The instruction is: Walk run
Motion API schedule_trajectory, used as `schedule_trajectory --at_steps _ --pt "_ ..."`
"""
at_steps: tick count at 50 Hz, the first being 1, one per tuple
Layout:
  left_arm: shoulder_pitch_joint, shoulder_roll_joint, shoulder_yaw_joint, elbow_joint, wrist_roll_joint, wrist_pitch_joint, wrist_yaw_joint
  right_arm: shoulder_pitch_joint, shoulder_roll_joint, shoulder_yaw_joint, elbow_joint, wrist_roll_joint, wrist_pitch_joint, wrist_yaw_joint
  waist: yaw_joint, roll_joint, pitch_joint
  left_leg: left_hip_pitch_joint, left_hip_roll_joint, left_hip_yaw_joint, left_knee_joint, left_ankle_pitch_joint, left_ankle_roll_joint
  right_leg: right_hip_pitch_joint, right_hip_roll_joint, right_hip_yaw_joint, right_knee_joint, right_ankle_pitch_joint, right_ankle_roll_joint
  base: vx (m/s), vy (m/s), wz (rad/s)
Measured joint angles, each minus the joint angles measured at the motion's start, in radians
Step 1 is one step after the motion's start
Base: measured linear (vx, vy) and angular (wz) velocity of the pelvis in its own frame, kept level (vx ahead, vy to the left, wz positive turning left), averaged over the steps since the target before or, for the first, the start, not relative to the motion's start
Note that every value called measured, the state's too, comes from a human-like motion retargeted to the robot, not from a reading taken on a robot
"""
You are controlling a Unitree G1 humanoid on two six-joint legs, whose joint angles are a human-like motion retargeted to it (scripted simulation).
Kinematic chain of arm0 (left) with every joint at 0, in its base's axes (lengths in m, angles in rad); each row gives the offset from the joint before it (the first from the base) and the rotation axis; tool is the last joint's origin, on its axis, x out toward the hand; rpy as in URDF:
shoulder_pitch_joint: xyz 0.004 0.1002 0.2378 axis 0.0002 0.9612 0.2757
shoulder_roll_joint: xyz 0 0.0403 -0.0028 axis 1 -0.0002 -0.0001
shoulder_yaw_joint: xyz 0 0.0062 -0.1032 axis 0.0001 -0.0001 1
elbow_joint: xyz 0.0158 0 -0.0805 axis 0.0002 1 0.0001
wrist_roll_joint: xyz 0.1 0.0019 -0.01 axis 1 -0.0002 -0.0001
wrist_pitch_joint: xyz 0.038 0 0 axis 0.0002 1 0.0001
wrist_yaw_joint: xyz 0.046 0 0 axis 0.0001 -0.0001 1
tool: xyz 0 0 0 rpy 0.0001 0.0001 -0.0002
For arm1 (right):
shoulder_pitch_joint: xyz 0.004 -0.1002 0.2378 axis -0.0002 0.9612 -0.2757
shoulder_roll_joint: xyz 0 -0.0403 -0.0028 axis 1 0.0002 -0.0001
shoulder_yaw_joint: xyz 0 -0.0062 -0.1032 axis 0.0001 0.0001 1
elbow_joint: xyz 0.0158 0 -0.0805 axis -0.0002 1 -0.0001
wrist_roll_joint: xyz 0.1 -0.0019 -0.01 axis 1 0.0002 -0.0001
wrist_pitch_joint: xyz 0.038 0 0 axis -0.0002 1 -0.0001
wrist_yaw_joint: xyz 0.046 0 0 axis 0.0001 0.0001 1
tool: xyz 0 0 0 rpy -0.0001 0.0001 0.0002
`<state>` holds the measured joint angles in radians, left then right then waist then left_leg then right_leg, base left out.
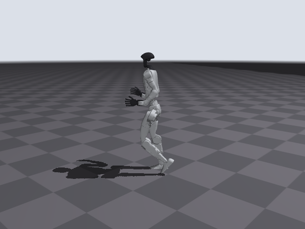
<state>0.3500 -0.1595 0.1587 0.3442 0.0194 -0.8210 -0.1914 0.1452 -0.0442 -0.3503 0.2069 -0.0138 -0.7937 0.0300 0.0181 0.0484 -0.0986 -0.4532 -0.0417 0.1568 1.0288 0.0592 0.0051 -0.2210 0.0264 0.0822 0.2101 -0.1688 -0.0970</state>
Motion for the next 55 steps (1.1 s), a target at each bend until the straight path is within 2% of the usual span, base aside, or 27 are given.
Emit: schedule_trajectory --at_steps 4,7,8,10,12,15,17,18,20,22,26,30,31,32,33,34,35,37,40,44,47,48,50,51,52,53,55 --pt "0.016 -0.002 -0.013 0.018 -0.022 0.011 -0.051 -0.034 -0.058 0.044 -0.069 0.005 0.029 0.03 0.096 -0.058 0.025 -0.149 -0.041 0.08 -0.348 -0.153 0.069 0.135 -0.03 -0.123 -0.1 0.208 0.042 1.21 -0.11 0.17" --pt "0.0 0.028 -0.017 0.011 0.01 0.01 -0.031 0.012 -0.07 0.052 -0.111 -0.005 0.061 0.078 0.156 -0.075 0.025 -0.131 -0.077 0.117 -0.71 -0.235 0.139 0.245 0.001 -0.2 -0.135 0.405 0.102 1.25 -0.18 0.73" --pt "-0.01 0.029 -0.02 0.002 0.026 0.009 -0.018 0.028 -0.069 0.047 -0.11 -0.013 0.072 0.102 0.165 -0.084 0.024 -0.114 -0.073 0.166 -0.778 -0.239 0.159 0.272 -0.004 -0.23 -0.125 0.464 0.131 0.99 -0.28 0.87" --pt "-0.038 0.03 -0.027 -0.028 0.052 0.012 0.013 0.054 -0.059 0.033 -0.093 -0.032 0.091 0.164 0.184 -0.095 0.029 -0.085 -0.033 0.217 -0.81 -0.089 0.257 0.31 0.026 -0.196 -0.072 0.593 0.176 1.46 -0.5 0.74" --pt "-0.056 0.034 -0.044 -0.072 0.061 0.025 0.05 0.086 -0.043 0.018 -0.053 -0.069 0.101 0.219 0.137 -0.114 0.027 -0.052 -0.047 0.155 -0.678 -0.317 0.257 0.265 0.065 -0.203 0.141 0.692 0.21 1.7 -0.57 1.72" --pt "-0.1 0.038 -0.042 -0.09 0.034 0.028 0.06 0.179 -0.007 -0.011 0.023 -0.154 0.082 0.248 0.059 -0.048 0.019 -0.038 -0.115 -0.122 -0.498 -0.427 0.257 0.14 0.155 -0.18 0.53 0.692 0.2 1.63 0.09 1.59" --pt "-0.168 0.04 -0.023 -0.07 0.002 0.032 0.035 0.219 0.003 0.011 0.067 -0.153 0.067 0.244 0.054 0.035 -0.009 0.036 0.016 -0.064 -0.494 -0.48 0.257 0.029 0.168 -0.187 0.639 0.505 0.12 1.17 0.07 0.32" --pt "-0.186 0.041 -0.042 -0.064 -0.014 0.03 0.035 0.249 0.002 0.018 0.085 -0.136 0.063 0.246 0.073 0.046 -0.019 0.081 0.026 -0.047 -0.52 -0.489 0.257 -0.026 0.149 -0.183 0.68 0.416 0.055 1.1 0.05 0.31" --pt "-0.208 0.051 -0.083 -0.054 -0.045 0.028 0.037 0.31 0.007 0.014 0.101 -0.087 0.059 0.268 0.075 0.04 -0.028 0.176 -0.015 -0.072 -0.614 -0.457 0.245 -0.15 0.082 -0.176 0.73 0.251 -0.037 1.51 -0.06 0.98" --pt "-0.223 0.069 -0.115 -0.053 -0.068 0.032 0.02 0.359 0.018 -0.007 0.095 -0.049 0.05 0.287 0.021 0.061 -0.023 0.251 -0.028 -0.142 -0.689 -0.376 0.212 -0.247 0.032 -0.185 0.668 0.18 -0.023 1.31 -0.14 1.95" --pt "-0.202 0.099 -0.14 -0.066 -0.079 0.038 -0.014 0.406 0.025 -0.053 0.08 -0.032 0.03 0.274 -0.131 0.102 -0.037 0.398 0.0 -0.18 -0.795 -0.106 0.119 -0.349 0.003 -0.145 0.332 0.115 0.031 1.41 -0.19 2.24" --pt "-0.153 0.095 -0.126 -0.084 -0.067 0.04 -0.014 0.348 0.037 -0.076 0.052 -0.041 0.04 0.219 -0.186 0.1 -0.043 0.5 0.004 -0.203 -0.781 0.211 -0.039 -0.299 -0.021 0.019 -0.039 0.014 0.166 1.24 -0.24 1.11" --pt "-0.141 0.095 -0.132 -0.095 -0.068 0.042 -0.01 0.323 0.044 -0.078 0.032 -0.043 0.047 0.2 -0.188 0.074 -0.029 0.523 -0.023 -0.228 -0.722 0.269 -0.108 -0.271 -0.052 -0.009 -0.055 0.145 0.193 1.71 -0.51 0.39" --pt "-0.128 0.097 -0.13 -0.109 -0.07 0.044 -0.009 0.3 0.053 -0.073 0.009 -0.043 0.053 0.18 -0.179 0.054 -0.021 0.526 -0.044 -0.231 -0.642 0.319 -0.169 -0.25 -0.071 -0.046 -0.044 0.198 0.17 1.43 -0.46 -0.15" --pt "-0.114 0.104 -0.116 -0.13 -0.073 0.045 -0.016 0.278 0.063 -0.054 -0.019 -0.042 0.059 0.159 -0.147 0.044 -0.025 0.489 -0.052 -0.19 -0.524 0.354 -0.215 -0.242 -0.069 -0.102 0.022 0.095 0.048 1.48 -0.52 -0.24" --pt "-0.091 0.105 -0.103 -0.14 -0.073 0.042 -0.038 0.263 0.073 -0.033 -0.043 -0.033 0.06 0.128 -0.139 0.05 -0.018 0.441 -0.026 -0.143 -0.36 0.355 -0.19 -0.228 -0.018 -0.027 0.096 0.014 0.015 1.75 -0.63 0.22" --pt "-0.064 0.103 -0.091 -0.145 -0.072 0.037 -0.066 0.249 0.083 -0.01 -0.065 -0.021 0.059 0.093 -0.142 0.064 -0.005 0.389 0.015 -0.091 -0.173 0.338 -0.129 -0.21 0.058 0.114 0.175 -0.055 0.025 1.77 -0.54 1.27" --pt "-0.064 0.065 -0.094 -0.121 -0.075 0.035 -0.086 0.148 0.069 -0.048 -0.054 0.088 0.037 0.103 -0.124 0.062 -0.004 0.214 0.092 -0.08 0.137 0.142 -0.034 -0.163 -0.015 -0.067 0.193 -0.087 0.015 1.22 -0.22 1.17" --pt "-0.03 0.012 -0.104 -0.101 -0.085 0.024 -0.082 0.059 0.043 0.027 -0.059 0.234 0.058 0.136 -0.025 0.019 -0.024 0.033 0.078 0.038 0.208 -0.06 0.037 -0.046 -0.001 -0.016 0.121 -0.094 -0.007 1.32 -0.03 -0.09" --pt "0.005 0.017 -0.11 -0.072 -0.084 0.027 -0.117 0.041 -0.008 0.048 -0.113 0.366 0.097 0.228 0.092 -0.044 -0.016 -0.159 -0.017 0.075 -0.093 -0.179 0.049 0.118 -0.018 -0.129 -0.036 0.139 0.025 1.28 -0.1 0.16" --pt "-0.003 0.045 -0.102 -0.058 -0.078 0.034 -0.106 0.077 -0.03 0.048 -0.14 0.34 0.098 0.262 0.191 -0.091 -0.009 -0.189 -0.026 0.168 -0.509 -0.238 0.115 0.23 -0.002 -0.153 -0.094 0.388 0.112 1.38 -0.18 0.13" --pt "-0.014 0.051 -0.099 -0.055 -0.073 0.038 -0.098 0.091 -0.03 0.033 -0.139 0.306 0.103 0.273 0.216 -0.093 -0.004 -0.174 -0.047 0.159 -0.652 -0.235 0.119 0.269 0.011 -0.161 -0.105 0.468 0.15 1.2 -0.19 0.45" --pt "-0.041 0.05 -0.094 -0.064 -0.063 0.044 -0.071 0.107 -0.027 0.012 -0.127 0.227 0.114 0.285 0.243 -0.108 0.009 -0.14 -0.058 0.204 -0.822 -0.192 0.181 0.327 0.01 -0.197 -0.088 0.608 0.217 1.46 -0.31 0.46" --pt "-0.056 0.052 -0.091 -0.081 -0.061 0.048 -0.055 0.108 -0.022 0.012 -0.119 0.19 0.114 0.284 0.245 -0.116 0.021 -0.124 -0.02 0.22 -0.81 -0.098 0.226 0.337 0.042 -0.143 -0.021 0.659 0.238 1.53 -0.75 0.77" --pt "-0.07 0.054 -0.089 -0.099 -0.06 0.054 -0.039 0.112 -0.017 0.013 -0.11 0.154 0.111 0.282 0.223 -0.127 0.028 -0.109 -0.011 0.218 -0.768 -0.092 0.257 0.328 0.063 -0.124 0.075 0.692 0.254 1.5 -1.17 1.88" --pt "-0.081 0.057 -0.091 -0.12 -0.062 0.065 -0.02 0.122 -0.012 0.015 -0.099 0.12 0.103 0.278 0.152 -0.144 0.021 -0.096 -0.061 0.178 -0.667 -0.262 0.257 0.283 0.066 -0.176 0.23 0.692 0.258 1.83 -0.8 2.74" --pt "-0.074 0.063 -0.12 -0.129 -0.079 0.071 -0.004 0.196 0.011 0.006 -0.057 0.055 0.076 0.273 0.087 -0.111 -0.004 -0.108 -0.162 -0.117 -0.509 -0.36 0.257 0.226 0.167 -0.179 0.461 0.692 0.238 2.22 0.06 2.51"
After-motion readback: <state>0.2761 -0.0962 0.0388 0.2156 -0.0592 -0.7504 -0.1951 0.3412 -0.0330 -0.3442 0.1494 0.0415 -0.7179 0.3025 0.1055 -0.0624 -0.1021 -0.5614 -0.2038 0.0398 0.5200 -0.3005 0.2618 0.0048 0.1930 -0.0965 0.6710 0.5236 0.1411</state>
